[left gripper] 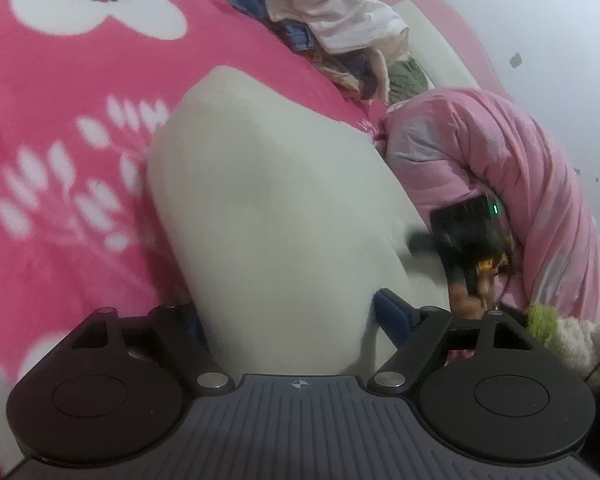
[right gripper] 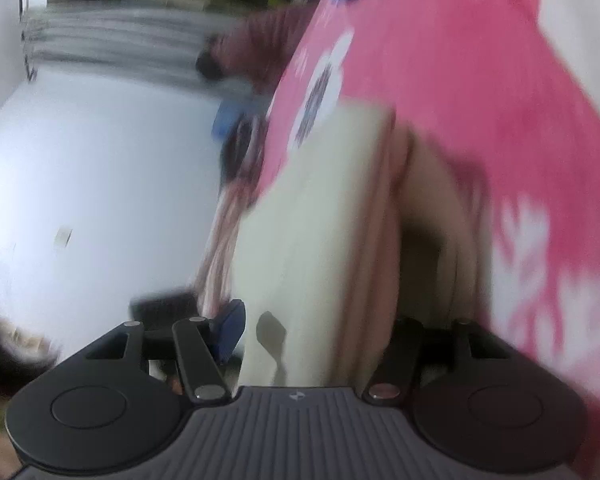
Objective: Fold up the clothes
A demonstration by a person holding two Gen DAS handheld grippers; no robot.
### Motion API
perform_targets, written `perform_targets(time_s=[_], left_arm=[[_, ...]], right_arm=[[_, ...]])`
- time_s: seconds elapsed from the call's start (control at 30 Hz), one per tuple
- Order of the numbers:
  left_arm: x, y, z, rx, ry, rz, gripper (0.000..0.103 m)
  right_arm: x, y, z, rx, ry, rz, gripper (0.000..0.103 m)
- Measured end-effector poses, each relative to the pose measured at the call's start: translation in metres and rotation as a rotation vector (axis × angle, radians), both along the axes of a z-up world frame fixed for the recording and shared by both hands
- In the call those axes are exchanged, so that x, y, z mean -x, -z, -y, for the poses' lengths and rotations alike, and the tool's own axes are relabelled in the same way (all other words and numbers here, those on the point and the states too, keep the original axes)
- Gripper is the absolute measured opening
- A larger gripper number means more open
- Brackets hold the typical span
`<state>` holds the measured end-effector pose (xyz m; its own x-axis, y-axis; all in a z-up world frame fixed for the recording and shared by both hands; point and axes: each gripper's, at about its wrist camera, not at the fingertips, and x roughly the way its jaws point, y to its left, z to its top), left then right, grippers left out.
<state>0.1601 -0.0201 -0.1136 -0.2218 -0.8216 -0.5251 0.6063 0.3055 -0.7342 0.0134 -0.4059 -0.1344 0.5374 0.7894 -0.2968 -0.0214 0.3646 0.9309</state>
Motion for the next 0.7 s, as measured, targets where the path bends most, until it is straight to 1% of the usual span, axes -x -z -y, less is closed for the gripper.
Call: perform_targets(time_s=[0.03, 0.1, 0.17, 0.2, 0.27, 0.3, 0.4, 0.5, 0.7], left_arm=[[0.002, 0.000, -0.003, 0.004, -0.001, 0.001, 0.078], [0.005, 0.001, -0.004, 0.005, 0.001, 0.011, 0.078], [0.004, 0.000, 0.004, -0.008, 0.005, 0.028, 0.078], [0.003, -0.001, 0.008, -0.016, 0.004, 0.032, 0.078], [0.003, -0.005, 0.014, -0.032, 0.002, 0.044, 0.075], [0.004, -0.008, 0.013, -0.038, 0.000, 0.060, 0.072], [0.011, -0.019, 0.006, -0.039, -0.013, 0.096, 0.064], [0.015, -0.031, 0.001, -0.021, -0.030, 0.113, 0.058], [0.024, -0.055, -0.013, 0.022, -0.048, 0.137, 0.051]], right_arm=[[0.010, 0.000, -0.002, -0.023, -0.011, -0.005, 0.061], [0.015, 0.003, -0.004, -0.041, -0.007, -0.016, 0.061], [0.016, 0.007, -0.007, -0.050, 0.001, -0.027, 0.052], [0.013, 0.005, -0.009, -0.038, 0.004, -0.032, 0.041], [0.003, -0.001, -0.014, 0.011, 0.012, -0.042, 0.037], [-0.002, -0.004, -0.017, 0.036, 0.016, -0.046, 0.035], [-0.001, -0.032, -0.032, 0.163, 0.031, -0.019, 0.028], [0.004, -0.066, -0.055, 0.296, 0.034, 0.042, 0.027], [0.004, -0.125, -0.102, 0.494, 0.007, 0.176, 0.027]])
